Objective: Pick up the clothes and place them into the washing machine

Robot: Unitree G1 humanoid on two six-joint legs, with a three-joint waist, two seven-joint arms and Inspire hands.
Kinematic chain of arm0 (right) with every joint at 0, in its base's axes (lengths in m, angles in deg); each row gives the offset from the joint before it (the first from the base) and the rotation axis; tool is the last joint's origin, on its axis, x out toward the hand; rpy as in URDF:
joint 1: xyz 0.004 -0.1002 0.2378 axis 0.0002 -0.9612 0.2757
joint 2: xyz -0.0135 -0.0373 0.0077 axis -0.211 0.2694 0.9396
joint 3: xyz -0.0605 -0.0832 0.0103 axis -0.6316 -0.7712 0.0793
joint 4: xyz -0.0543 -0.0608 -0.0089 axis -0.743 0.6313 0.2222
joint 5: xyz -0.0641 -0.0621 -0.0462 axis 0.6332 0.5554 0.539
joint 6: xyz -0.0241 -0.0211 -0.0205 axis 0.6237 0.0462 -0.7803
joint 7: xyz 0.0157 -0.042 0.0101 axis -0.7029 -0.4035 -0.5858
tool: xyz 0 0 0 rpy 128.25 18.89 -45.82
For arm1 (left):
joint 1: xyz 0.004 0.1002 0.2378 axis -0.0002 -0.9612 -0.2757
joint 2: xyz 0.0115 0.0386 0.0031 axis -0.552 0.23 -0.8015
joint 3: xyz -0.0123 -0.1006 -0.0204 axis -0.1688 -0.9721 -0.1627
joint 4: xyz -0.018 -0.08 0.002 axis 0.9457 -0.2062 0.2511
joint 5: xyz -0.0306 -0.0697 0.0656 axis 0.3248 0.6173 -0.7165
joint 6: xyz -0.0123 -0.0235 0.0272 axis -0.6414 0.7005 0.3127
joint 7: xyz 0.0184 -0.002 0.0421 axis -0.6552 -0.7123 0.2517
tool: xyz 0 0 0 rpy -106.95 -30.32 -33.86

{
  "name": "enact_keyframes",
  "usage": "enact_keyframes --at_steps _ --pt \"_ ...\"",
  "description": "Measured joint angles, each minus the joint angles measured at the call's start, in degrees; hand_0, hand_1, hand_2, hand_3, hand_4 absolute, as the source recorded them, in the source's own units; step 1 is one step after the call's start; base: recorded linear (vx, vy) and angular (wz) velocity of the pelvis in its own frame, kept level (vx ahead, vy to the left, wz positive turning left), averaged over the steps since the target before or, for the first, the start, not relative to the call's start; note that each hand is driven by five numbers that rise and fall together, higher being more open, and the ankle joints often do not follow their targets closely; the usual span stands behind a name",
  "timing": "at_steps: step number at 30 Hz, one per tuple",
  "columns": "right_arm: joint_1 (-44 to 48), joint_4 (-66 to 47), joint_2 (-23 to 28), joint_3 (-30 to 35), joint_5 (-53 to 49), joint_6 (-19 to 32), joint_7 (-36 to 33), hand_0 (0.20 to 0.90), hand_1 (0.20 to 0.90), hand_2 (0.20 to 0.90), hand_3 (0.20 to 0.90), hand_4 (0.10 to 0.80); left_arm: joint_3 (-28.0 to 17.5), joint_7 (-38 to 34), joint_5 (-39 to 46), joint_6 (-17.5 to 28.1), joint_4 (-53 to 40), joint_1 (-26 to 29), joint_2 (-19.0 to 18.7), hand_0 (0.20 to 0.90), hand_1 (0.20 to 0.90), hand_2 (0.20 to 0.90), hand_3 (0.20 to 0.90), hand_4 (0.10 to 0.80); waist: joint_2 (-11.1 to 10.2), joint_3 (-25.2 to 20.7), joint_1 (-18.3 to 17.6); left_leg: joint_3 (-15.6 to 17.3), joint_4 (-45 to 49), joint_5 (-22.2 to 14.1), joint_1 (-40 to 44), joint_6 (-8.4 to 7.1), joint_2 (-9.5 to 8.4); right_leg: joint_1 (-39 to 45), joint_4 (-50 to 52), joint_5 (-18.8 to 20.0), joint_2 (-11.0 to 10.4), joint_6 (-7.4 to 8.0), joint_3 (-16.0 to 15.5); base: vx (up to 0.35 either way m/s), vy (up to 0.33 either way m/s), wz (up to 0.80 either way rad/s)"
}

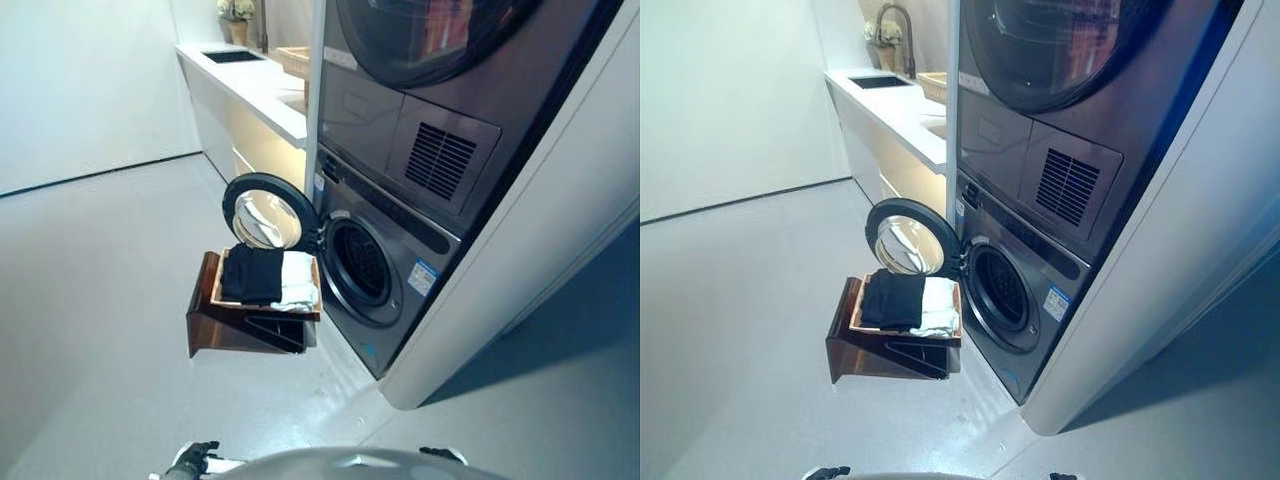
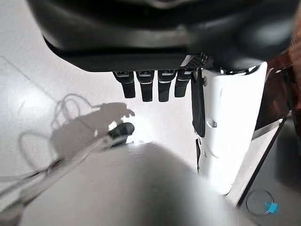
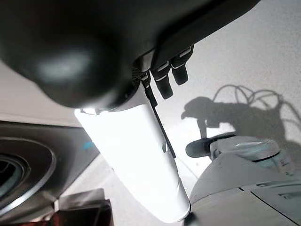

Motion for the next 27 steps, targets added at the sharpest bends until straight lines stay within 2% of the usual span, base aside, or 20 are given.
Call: enact_keyframes --at_steps 1,2,3,4,5,6,7,9,12,13,14,15,16,18,20,22,24,25,26,27 --pt "0.54 0.22 -0.68 -0.04 -0.11 0.73 0.06 0.900 0.900 0.900 0.900 0.800 -1.21 -0.21 1.64 0.42 0.39 0.98 -2.02 0.900 0.900 0.900 0.900 0.800 -3.22 1.84 0.87 -3.54 8.29 -1.30 -4.20 -2.26 -0.21 -2.26 5.23 -4.57 1.90 -3.21 -1.37 0.019 -0.045 0.25" --pt "0.74 0.42 -0.67 -0.09 -0.11 0.74 0.07 0.900 0.900 0.900 0.900 0.800 -2.19 0.27 2.95 0.67 0.26 2.99 -1.97 0.900 0.900 0.900 0.900 0.800 -4.27 3.05 0.28 -7.31 13.61 -1.25 -7.97 -2.95 -0.70 -2.54 5.61 -6.17 1.52 -4.53 -1.49 0.173 0.109 0.57" --pt "1.59 2.01 -0.13 -0.02 -0.08 0.18 0.07 0.900 0.900 0.900 0.900 0.800 -2.04 -0.30 5.05 1.06 -0.23 4.26 -2.63 0.900 0.900 0.900 0.900 0.800 -4.66 4.22 1.19 -10.90 16.98 -0.87 -12.31 -4.00 -2.70 -2.84 4.90 -6.35 1.23 -4.70 0.02 0.160 0.102 0.52" --pt "1.61 2.98 0.35 0.00 -0.08 -0.07 -0.03 0.900 0.900 0.900 0.900 0.800 -2.27 -0.49 5.93 1.12 -0.37 4.35 -2.00 0.900 0.900 0.900 0.900 0.800 -4.34 4.40 1.47 -10.70 14.94 -1.01 -12.70 -3.67 -3.82 -2.99 3.92 -6.28 0.93 -4.64 0.77 0.295 0.178 0.21" --pt "1.89 4.06 2.79 0.47 -0.04 -0.54 0.06 0.900 0.900 0.900 0.900 0.800 -3.11 -0.40 7.38 1.16 -0.41 4.24 -0.44 0.900 0.900 0.900 0.900 0.800 -2.48 5.17 1.95 -9.74 8.17 -0.44 -12.17 -2.63 -4.96 -1.11 -0.51 -5.19 1.33 -3.33 1.86 0.201 0.118 -0.09" --pt "2.41 4.28 3.85 0.86 -0.06 -0.61 0.00 0.900 0.900 0.900 0.900 0.800 -3.68 -0.51 7.70 1.05 -0.27 3.88 0.64 0.900 0.900 0.900 0.900 0.800 -0.50 5.64 2.27 -9.43 3.67 0.41 -11.36 -2.13 -5.23 0.71 -3.14 -4.50 1.55 -3.25 2.00 0.401 0.254 -0.05" --pt "2.28 5.36 4.88 1.98 -0.12 -0.80 0.01 0.900 0.900 0.900 0.900 0.800 -3.85 -0.93 8.08 0.91 0.26 3.47 2.20 0.900 0.900 0.900 0.900 0.800 1.50 5.92 2.03 -9.57 -6.40 2.74 -9.28 -1.71 -6.53 3.19 -8.30 0.07 1.81 -3.41 2.77 0.209 0.138 0.14" --pt "2.33 7.73 4.94 2.43 -0.16 -1.00 0.20 0.900 0.900 0.900 0.900 0.800 -4.38 -0.89 8.88 1.06 0.69 3.67 2.95 0.900 0.900 0.900 0.900 0.800 3.16 6.49 2.17 -10.96 -8.36 3.39 -10.20 -1.38 -6.38 5.79 -13.01 2.79 2.99 -3.48 5.12 0.378 0.261 0.01" --pt "2.64 7.19 3.89 2.95 -1.03 -1.70 0.23 0.900 0.900 0.900 0.900 0.800 -5.67 -0.82 9.44 0.84 1.24 4.18 2.75 0.900 0.900 0.900 0.900 0.800 2.28 5.90 3.45 -10.59 -6.25 4.62 -10.19 0.05 -5.65 7.54 -15.00 2.29 3.76 -4.51 6.44 0.259 0.183 -0.37" --pt "2.81 6.90 3.72 2.94 -1.36 -1.73 0.16 0.900 0.900 0.900 0.900 0.800 -5.58 -0.79 9.45 0.80 1.22 4.43 2.55 0.900 0.900 0.900 0.900 0.800 1.87 5.78 3.51 -10.72 -4.33 4.68 -10.73 0.28 -5.72 7.59 -15.06 2.20 3.88 -4.07 7.19 0.291 0.194 -0.45" --pt "3.29 7.03 3.29 2.97 -1.35 -1.84 0.14 0.900 0.900 0.900 0.900 0.800 -5.91 -0.78 9.46 0.77 1.12 4.55 2.16 0.900 0.900 0.900 0.900 0.800 0.82 5.75 4.05 -10.19 -2.24 5.06 -10.38 1.41 -6.11 8.15 -15.13 1.78 3.64 -3.48 8.97 0.228 0.157 -0.64" --pt "3.17 7.12 3.02 2.63 -1.35 -1.81 0.17 0.900 0.900 0.900 0.900 0.800 -5.67 -0.83 9.22 0.66 1.24 4.22 1.84 0.900 0.900 0.900 0.900 0.800 0.17 4.69 4.47 -9.84 -4.11 6.32 -8.77 2.99 -6.53 8.92 -15.22 1.22 3.32 -3.29 9.71 0.300 0.220 -0.67" --pt "3.72 6.10 2.25 2.11 -1.32 -1.83 0.03 0.900 0.900 0.900 0.900 0.800 -5.42 -0.64 8.91 0.77 1.11 4.28 1.03 0.900 0.900 0.900 0.900 0.800 -1.20 4.20 4.73 -8.80 -5.44 6.52 -7.08 5.41 -7.41 9.50 -14.94 0.47 2.26 -2.61 10.05 0.211 0.168 -0.44" --pt "3.90 4.60 0.72 1.51 -1.30 -1.77 0.24 0.900 0.900 0.900 0.900 0.800 -5.35 -0.95 8.45 0.79 0.70 5.19 -0.17 0.900 0.900 0.900 0.900 0.800 -3.50 3.78 5.09 -7.12 -5.53 5.68 -6.08 7.13 -8.24 9.06 -13.52 -0.13 1.22 -1.03 9.02 0.178 0.169 -0.29" --pt "4.23 2.48 -0.05 0.80 -1.29 -1.54 0.21 0.900 0.900 0.900 0.900 0.800 -3.91 -1.06 8.13 0.83 0.54 6.72 -0.46 0.900 0.900 0.900 0.900 0.800 -4.24 3.48 4.91 -7.08 -5.14 4.20 -5.05 8.38 -9.04 9.19 -11.39 -0.32 0.18 1.01 7.37 0.209 0.206 -0.14" --pt "5.15 1.73 -0.58 0.59 -1.27 -0.37 0.16 0.900 0.900 0.900 0.900 0.800 -1.85 -1.04 6.99 1.13 -1.03 8.21 0.62 0.900 0.900 0.900 0.900 0.800 -3.34 2.98 5.08 -6.69 -4.69 2.27 -4.23 9.77 -9.69 7.56 -6.22 -2.20 -0.63 3.35 6.58 0.190 0.234 -0.06" --pt "6.03 1.37 -0.80 0.54 -1.22 -0.47 0.27 0.900 0.900 0.900 0.900 0.800 -0.90 -0.85 6.47 1.51 -2.06 9.05 1.35 0.900 0.900 0.900 0.900 0.800 -2.09 2.88 5.22 -6.03 -4.65 1.17 -3.38 10.43 -10.29 3.67 2.71 -3.46 -0.62 4.56 5.78 0.153 0.240 -0.10" --pt "5.89 1.21 -0.73 0.51 -1.22 -0.53 0.25 0.900 0.900 0.900 0.900 0.800 -0.88 -0.87 6.19 1.58 -2.24 9.05 2.04 0.900 0.900 0.900 0.900 0.800 -0.94 2.18 4.97 -6.11 -4.57 0.85 -3.36 11.21 -10.27 0.56 8.84 -3.70 -0.77 4.69 5.07 0.158 0.250 -0.04" --pt "5.68 1.23 -0.78 0.55 -1.21 -0.54 0.32 0.900 0.900 0.900 0.900 0.800 -0.59 -0.86 6.06 1.61 -2.28 9.13 2.17 0.900 0.900 0.900 0.900 0.800 -0.74 2.16 4.37 -6.18 -4.84 0.48 -2.63 11.83 -10.89 -0.58 12.15 -3.70 -0.92 5.14 4.93 0.260 0.263 0.11" --pt "5.28 1.32 -1.01 0.52 -1.20 -0.53 0.98 0.900 0.900 0.900 0.900 0.800 -0.06 -0.75 5.07 1.71 -2.13 8.45 1.88 0.900 0.900 0.900 0.900 0.800 -0.41 2.34 3.35 -6.78 -5.94 0.31 -0.66 12.72 -11.65 -2.78 19.56 -4.74 -1.21 5.98 6.25 0.222 0.120 0.16"
